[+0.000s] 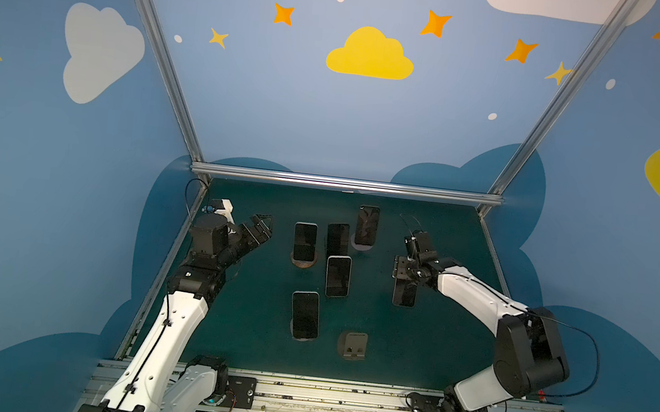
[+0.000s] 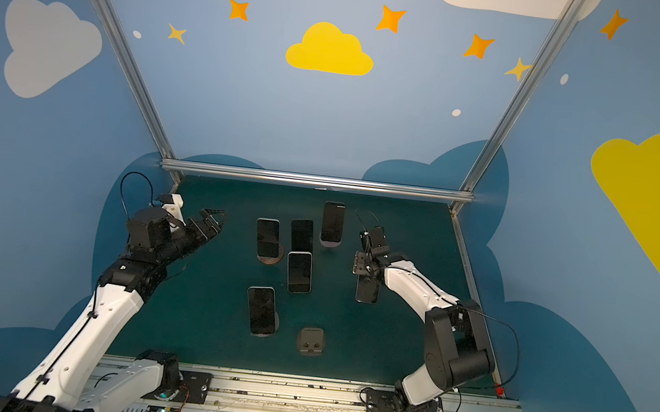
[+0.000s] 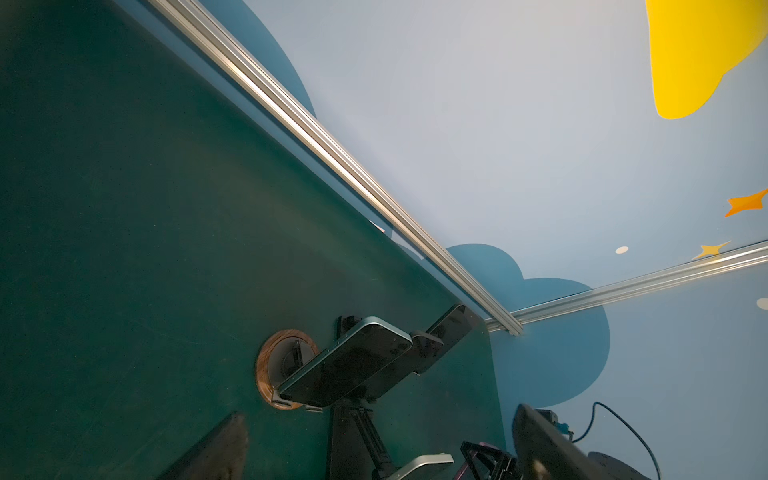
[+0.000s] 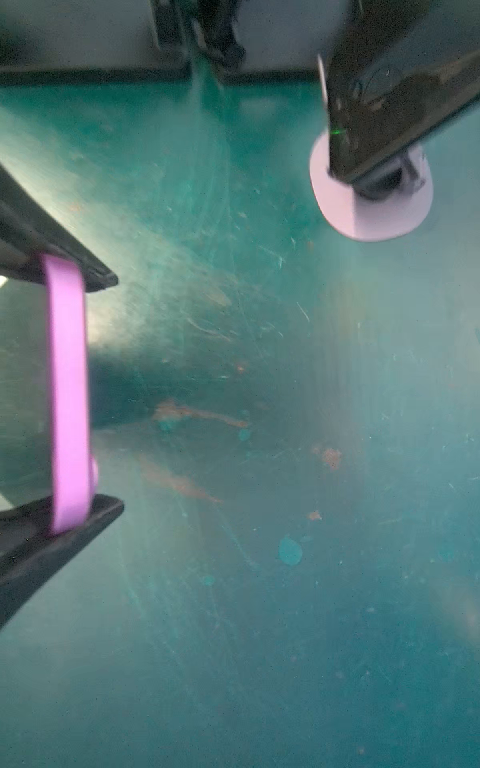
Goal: Remove the phone from the phone stand
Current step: 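Carry the held phone away from the stand toward the far side, then lower the held purple-cased phone toward the table beside the far phones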
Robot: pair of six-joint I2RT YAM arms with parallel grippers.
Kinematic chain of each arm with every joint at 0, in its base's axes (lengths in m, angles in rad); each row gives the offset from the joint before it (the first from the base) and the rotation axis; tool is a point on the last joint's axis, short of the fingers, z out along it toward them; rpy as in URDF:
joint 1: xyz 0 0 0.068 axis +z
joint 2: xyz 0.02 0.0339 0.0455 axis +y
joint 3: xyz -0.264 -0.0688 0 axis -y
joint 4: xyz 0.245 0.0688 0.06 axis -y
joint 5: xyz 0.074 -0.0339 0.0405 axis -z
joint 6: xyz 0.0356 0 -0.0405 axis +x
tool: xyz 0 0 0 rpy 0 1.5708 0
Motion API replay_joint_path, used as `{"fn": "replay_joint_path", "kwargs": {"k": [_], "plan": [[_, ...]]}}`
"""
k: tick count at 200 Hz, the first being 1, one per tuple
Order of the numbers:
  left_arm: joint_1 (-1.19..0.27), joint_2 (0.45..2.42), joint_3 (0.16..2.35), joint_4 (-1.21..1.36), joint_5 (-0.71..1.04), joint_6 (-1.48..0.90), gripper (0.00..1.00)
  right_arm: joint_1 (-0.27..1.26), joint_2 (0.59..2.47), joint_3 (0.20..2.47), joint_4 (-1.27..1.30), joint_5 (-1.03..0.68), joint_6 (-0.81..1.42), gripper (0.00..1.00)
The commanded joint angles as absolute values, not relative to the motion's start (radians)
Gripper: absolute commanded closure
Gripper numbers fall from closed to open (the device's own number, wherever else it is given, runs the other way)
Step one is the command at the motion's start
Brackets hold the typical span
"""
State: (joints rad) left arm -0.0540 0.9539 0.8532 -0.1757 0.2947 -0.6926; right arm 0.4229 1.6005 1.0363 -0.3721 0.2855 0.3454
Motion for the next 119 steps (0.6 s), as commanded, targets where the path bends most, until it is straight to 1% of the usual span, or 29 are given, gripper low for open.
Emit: {"fn": "replay_joint_path", "kwargs": {"k": [1,54,86,119], "plan": [[-0.057,0.946,0.846,-0.161,0.299,-0.692,0.02,0.397,1.648,1.123,-0.425,0.260,0.300,0.33],[-0.058,0.947,0.846,-0.161,0.296,-0.689,0.02,0.349,1.828,1.341,-0.637,0.182,0.277,0.33],[-0.057,0.947,0.844,-0.159,0.302,-0.690,0.02,0.322,2.000,1.564,-0.876,0.153,0.274,0.34],[-0.059,0.944,0.844,-0.161,0.300,-0.689,0.02,0.308,2.098,1.642,-0.921,0.139,0.248,0.34]]}}
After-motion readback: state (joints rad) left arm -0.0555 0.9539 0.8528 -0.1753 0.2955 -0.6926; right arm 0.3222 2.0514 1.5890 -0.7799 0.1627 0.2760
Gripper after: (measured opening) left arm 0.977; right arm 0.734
